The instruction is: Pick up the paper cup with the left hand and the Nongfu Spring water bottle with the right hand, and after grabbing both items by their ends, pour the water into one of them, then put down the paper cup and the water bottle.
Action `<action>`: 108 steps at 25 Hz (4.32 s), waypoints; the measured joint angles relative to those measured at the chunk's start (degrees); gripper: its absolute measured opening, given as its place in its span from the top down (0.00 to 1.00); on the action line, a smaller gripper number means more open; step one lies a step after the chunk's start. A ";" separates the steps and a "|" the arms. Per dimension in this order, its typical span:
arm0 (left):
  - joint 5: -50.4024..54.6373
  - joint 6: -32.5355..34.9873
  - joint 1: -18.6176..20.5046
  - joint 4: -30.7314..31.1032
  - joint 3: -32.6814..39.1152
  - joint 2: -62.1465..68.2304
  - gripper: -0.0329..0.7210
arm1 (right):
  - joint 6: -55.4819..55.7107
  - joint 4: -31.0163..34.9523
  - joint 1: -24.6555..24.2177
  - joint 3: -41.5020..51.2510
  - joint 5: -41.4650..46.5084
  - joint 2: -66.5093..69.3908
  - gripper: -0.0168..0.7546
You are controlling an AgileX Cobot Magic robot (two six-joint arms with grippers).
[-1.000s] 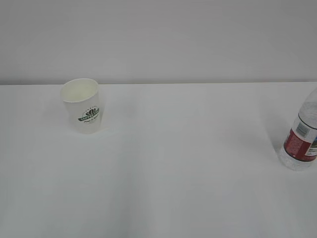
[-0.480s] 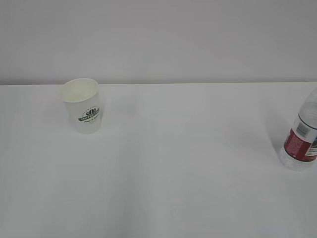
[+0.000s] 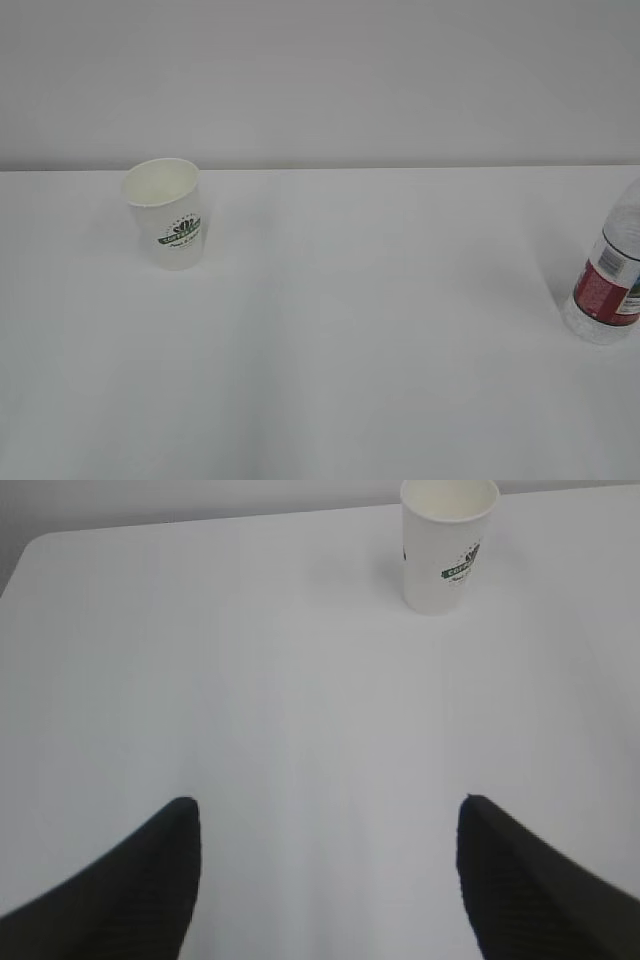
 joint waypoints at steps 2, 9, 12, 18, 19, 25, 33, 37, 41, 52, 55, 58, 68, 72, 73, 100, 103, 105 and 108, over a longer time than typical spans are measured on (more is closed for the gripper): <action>0.00 0.00 0.00 0.24 -0.14 0.00 0.19 | 0.00 0.00 0.00 0.00 0.00 0.00 0.24; -0.37 0.00 0.00 0.59 -1.53 1.94 0.19 | -0.44 0.10 0.00 -1.32 0.00 0.00 0.24; -1.32 0.00 0.00 0.59 -1.53 4.50 0.19 | -1.57 0.10 0.00 -2.39 -0.12 0.00 0.24; -7.86 0.00 0.00 0.26 -1.53 7.28 0.19 | -2.88 0.98 0.00 -3.04 -2.20 3.95 0.24; -8.65 0.00 0.00 0.13 -1.53 7.57 0.19 | -2.91 0.98 0.00 -3.04 -2.99 4.51 0.24; -12.68 0.00 0.00 -0.09 -1.53 9.80 0.19 | -3.01 1.54 0.00 -3.04 -7.93 6.79 0.24; -18.30 0.00 0.00 -0.48 -1.53 13.63 0.19 | -3.01 1.54 0.00 -3.04 -11.94 11.61 0.26; -20.64 0.00 0.00 -0.69 -1.53 15.24 0.19 | -3.03 1.54 0.00 -3.04 -14.60 13.97 0.26; -22.65 0.00 0.00 -0.69 -1.53 17.27 0.19 | -3.50 1.54 0.00 -3.04 -16.73 15.89 0.26; -29.47 0.00 0.00 -0.69 -1.53 24.28 0.19 | -5.27 1.54 0.00 -3.04 -22.12 19.55 0.26; -31.64 0.00 0.00 -0.69 -1.53 26.63 0.19 | -5.40 1.54 0.00 -3.04 -24.19 21.44 0.26; -34.01 0.00 0.00 -0.69 -1.53 28.70 0.19 | -5.42 1.54 0.00 -3.04 -26.76 23.29 0.26; -41.98 0.12 0.00 0.85 -1.53 34.94 0.19 | -5.64 1.54 0.00 -3.04 -35.32 31.00 0.26; -44.83 0.14 0.00 0.85 -1.53 37.82 0.19 | -5.87 1.54 0.00 -3.04 -38.70 33.81 0.26; -45.51 0.14 0.00 0.85 -1.53 38.66 0.19 | -6.18 1.54 0.00 -3.04 -39.74 34.39 0.26; -70.79 0.24 -0.77 0.85 3.58 61.45 0.24 | -6.94 2.44 0.00 7.22 -61.40 40.01 0.26; -71.62 0.24 -3.93 0.85 4.12 62.65 0.24 | -6.94 2.82 0.00 8.57 -63.94 40.77 0.26; -73.21 0.24 -6.51 0.85 4.89 64.03 0.24 | -6.94 2.96 0.00 8.90 -64.78 41.07 0.26; -78.71 0.24 -10.87 -0.75 8.47 66.54 0.24 | -6.94 3.01 0.00 9.29 -65.50 41.07 0.26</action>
